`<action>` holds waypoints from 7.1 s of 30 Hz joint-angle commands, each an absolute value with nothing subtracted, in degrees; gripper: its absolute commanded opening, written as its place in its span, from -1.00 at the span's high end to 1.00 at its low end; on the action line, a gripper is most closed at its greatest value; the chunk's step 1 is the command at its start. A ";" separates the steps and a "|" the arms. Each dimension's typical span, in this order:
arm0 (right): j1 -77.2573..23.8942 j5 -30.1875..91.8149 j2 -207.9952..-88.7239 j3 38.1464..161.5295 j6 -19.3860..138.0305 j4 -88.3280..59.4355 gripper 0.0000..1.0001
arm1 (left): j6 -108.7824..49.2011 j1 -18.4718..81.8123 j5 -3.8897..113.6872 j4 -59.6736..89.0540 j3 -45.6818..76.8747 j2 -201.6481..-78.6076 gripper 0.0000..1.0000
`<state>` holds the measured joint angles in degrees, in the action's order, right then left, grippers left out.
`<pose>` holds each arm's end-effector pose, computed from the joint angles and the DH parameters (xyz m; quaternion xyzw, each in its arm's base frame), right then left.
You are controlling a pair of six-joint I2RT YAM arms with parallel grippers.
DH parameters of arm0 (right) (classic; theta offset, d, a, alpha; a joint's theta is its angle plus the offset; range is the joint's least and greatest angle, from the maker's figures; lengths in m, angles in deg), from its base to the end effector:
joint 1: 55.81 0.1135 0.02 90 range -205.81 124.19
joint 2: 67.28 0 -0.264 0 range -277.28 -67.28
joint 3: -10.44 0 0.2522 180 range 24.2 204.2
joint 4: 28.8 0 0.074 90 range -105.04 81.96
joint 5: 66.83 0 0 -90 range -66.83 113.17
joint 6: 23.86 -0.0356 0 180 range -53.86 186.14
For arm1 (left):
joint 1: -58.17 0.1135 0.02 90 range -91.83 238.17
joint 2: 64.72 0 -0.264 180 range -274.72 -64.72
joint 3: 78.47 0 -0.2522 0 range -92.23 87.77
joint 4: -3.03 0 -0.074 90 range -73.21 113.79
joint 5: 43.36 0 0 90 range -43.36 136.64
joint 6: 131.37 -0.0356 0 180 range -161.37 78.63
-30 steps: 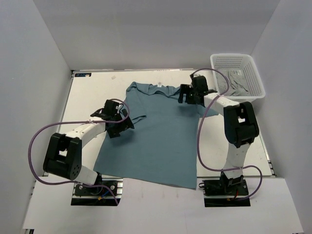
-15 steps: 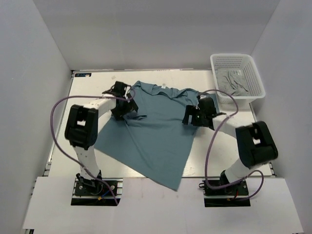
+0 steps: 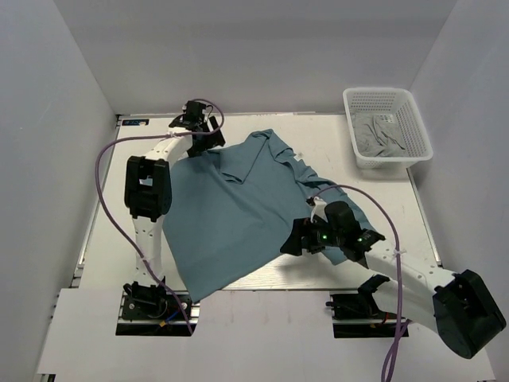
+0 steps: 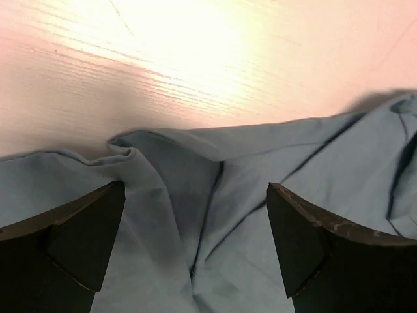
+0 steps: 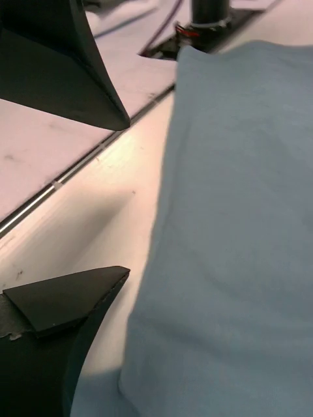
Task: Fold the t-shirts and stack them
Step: Flatten out the tshirt
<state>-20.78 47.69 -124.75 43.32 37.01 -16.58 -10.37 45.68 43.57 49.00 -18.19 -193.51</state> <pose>0.1492 0.1226 0.1674 -0.1399 0.8678 0.3932 0.2698 0.4859 -0.1057 0.1897 -0.1613 0.9398 -0.0875 0.2884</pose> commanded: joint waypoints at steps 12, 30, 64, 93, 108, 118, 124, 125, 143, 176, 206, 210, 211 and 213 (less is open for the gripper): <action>-23.11 1.82 -130.10 61.99 30.80 4.04 -0.81 | -1.93 45.43 42.59 44.23 21.43 -159.33 -1.00; -33.57 14.29 -161.41 75.29 39.15 -7.22 -0.81 | 2.50 45.43 38.89 44.42 25.01 -166.14 -1.00; -23.99 -1.52 -157.26 90.27 43.71 6.83 -0.81 | -2.43 46.04 42.40 51.60 0.68 -172.81 -1.00; -35.94 -15.93 -185.49 114.82 48.21 16.42 -0.81 | -2.52 52.81 39.34 49.31 4.36 -184.17 -1.00; -43.33 -16.83 -173.55 112.10 50.21 18.10 -0.81 | -6.38 53.34 39.87 50.98 0.84 -184.17 -1.00; -35.00 15.88 -168.70 95.32 57.09 6.67 -0.81 | -8.15 53.34 42.86 50.19 -0.21 -183.02 -1.00; -32.34 3.41 -171.96 93.55 50.52 11.58 -0.81 | -8.15 53.34 42.86 51.42 -0.21 -184.87 -1.00; -32.60 -0.08 -171.87 92.24 49.36 12.02 -0.81 | -8.15 53.34 42.25 51.42 -0.21 -184.87 -1.00; -40.07 -15.58 -157.29 76.42 40.39 15.55 -0.81 | -7.62 53.34 36.27 54.85 -3.64 -187.77 -1.00; -38.93 34.43 -154.47 69.29 48.56 -9.50 -0.81 | -26.33 34.70 48.50 51.85 -17.60 -188.36 -1.00; -39.20 23.96 -157.80 71.22 48.47 -5.20 -0.81 | -28.01 31.89 53.58 54.59 -19.90 -189.44 1.00; -39.28 24.05 -159.47 71.93 49.35 -4.76 -0.81 | -28.01 31.89 52.35 56.78 -23.06 -189.96 0.60; -39.20 24.05 -160.00 72.02 49.44 -4.67 -0.81 | -28.01 31.89 51.57 58.96 -25.33 -191.71 0.06; -39.37 23.79 -160.27 71.93 49.53 -4.41 -0.81 | -28.01 31.89 52.34 60.82 -27.27 -193.47 -0.20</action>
